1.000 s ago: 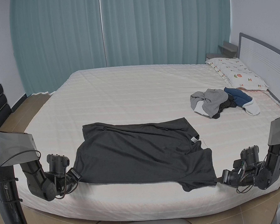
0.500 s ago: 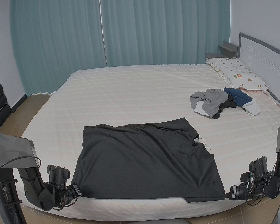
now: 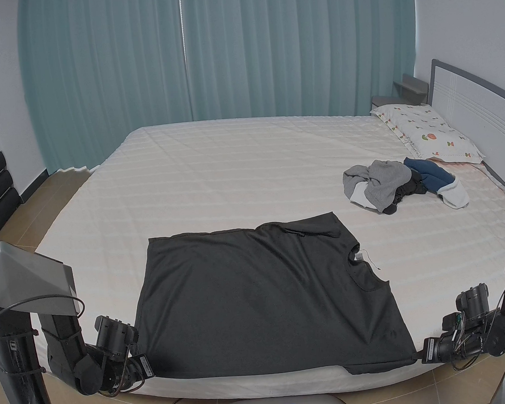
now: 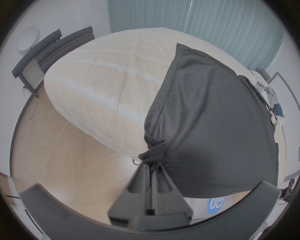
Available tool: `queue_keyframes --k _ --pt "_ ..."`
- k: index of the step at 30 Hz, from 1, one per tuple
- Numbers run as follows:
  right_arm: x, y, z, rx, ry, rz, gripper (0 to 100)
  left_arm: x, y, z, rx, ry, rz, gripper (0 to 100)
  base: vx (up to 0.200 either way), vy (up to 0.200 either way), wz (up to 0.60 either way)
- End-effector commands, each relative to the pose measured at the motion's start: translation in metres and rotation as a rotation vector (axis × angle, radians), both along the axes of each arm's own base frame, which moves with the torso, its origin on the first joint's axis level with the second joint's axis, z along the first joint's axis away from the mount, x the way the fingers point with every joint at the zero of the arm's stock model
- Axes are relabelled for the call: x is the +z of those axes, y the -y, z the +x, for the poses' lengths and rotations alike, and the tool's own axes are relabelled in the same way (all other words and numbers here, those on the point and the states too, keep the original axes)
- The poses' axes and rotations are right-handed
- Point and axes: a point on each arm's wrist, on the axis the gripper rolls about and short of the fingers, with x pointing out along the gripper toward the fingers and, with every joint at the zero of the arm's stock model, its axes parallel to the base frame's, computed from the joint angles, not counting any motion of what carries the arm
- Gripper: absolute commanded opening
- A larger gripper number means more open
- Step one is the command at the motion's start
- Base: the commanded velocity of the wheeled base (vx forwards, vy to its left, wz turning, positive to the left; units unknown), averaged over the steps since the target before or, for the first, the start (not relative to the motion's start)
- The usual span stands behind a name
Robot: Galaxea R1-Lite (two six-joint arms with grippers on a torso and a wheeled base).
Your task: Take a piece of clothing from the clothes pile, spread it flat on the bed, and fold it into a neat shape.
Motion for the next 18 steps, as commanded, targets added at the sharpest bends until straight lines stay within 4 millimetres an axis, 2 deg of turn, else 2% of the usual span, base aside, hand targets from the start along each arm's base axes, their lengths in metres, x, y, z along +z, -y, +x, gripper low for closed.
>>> queue_keyframes --k 1,11,12,14,15,18 --pt "0.007 -0.002 -0.008 0.017 -0.009 0.001 0 -0.001 0.001 -0.003 -0.018 -0.023 0.023 0 0.000 0.000 0.00" --pt "-0.003 -0.007 -0.006 0.046 -0.044 0.004 0 -0.002 -0.003 -0.002 -0.005 -0.015 0.071 0 0.000 0.000 0.00" --pt "-0.004 -0.007 -0.004 0.043 -0.041 0.007 100 -0.002 -0.003 -0.002 -0.007 -0.014 0.069 0 0.000 0.000 0.00" --pt "-0.003 -0.007 -0.002 0.032 -0.019 0.012 100 -0.001 -0.002 -0.002 -0.010 -0.009 0.065 0 0.000 0.000 0.00" --pt "-0.003 -0.006 -0.002 0.030 -0.012 0.014 100 -0.001 -0.002 -0.001 -0.010 -0.008 0.065 100 0.000 0.000 0.00" --pt "0.006 -0.005 0.005 0.008 0.078 0.029 100 0.002 -0.001 0.000 -0.011 0.007 0.061 100 0.000 0.000 0.00"
